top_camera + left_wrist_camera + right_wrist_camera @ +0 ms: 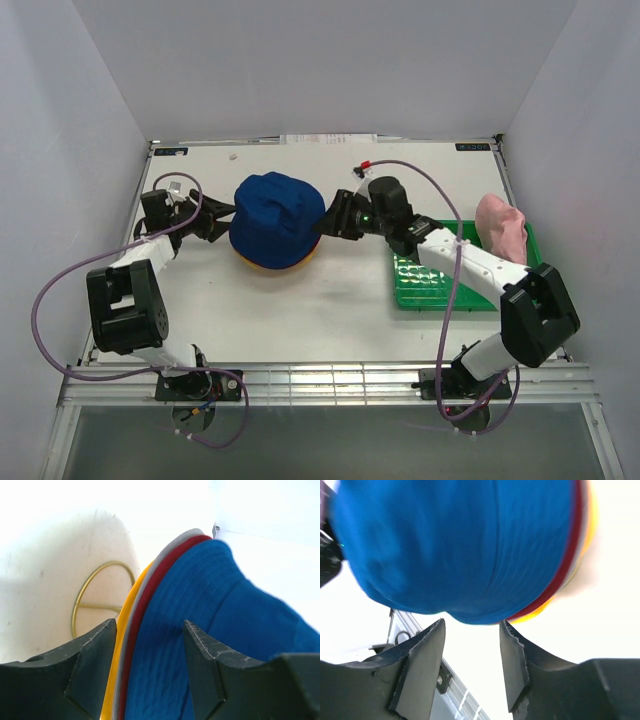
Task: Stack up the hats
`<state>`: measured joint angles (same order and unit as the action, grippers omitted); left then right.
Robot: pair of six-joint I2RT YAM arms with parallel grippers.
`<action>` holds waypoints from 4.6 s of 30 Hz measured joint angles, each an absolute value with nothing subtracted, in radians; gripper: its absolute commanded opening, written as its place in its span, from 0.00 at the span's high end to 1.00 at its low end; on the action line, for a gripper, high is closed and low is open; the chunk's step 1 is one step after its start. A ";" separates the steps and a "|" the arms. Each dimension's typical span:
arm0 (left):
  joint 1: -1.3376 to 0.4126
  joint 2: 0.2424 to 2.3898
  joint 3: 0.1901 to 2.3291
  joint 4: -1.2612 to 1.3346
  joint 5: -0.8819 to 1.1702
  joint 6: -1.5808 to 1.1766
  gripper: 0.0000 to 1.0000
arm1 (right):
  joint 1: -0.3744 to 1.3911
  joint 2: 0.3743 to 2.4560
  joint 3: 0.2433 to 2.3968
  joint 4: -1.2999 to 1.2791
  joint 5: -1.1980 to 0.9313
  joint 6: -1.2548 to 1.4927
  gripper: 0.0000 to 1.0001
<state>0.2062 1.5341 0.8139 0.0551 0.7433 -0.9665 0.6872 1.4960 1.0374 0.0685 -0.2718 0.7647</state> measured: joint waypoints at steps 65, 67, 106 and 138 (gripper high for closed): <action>0.278 1.220 0.575 0.004 0.854 -0.968 0.40 | 0.465 1.995 1.428 0.204 -0.707 0.781 0.61; 0.278 1.221 0.575 0.015 0.854 -0.973 0.49 | 0.466 1.995 1.419 0.213 -0.707 0.783 0.68; 0.298 1.359 0.688 0.076 0.861 -0.965 0.44 | 0.467 1.845 1.150 0.296 -0.635 0.803 0.92; 0.246 1.430 0.676 0.137 0.910 -0.968 1.00 | 0.480 1.847 1.177 0.253 -0.619 0.801 0.92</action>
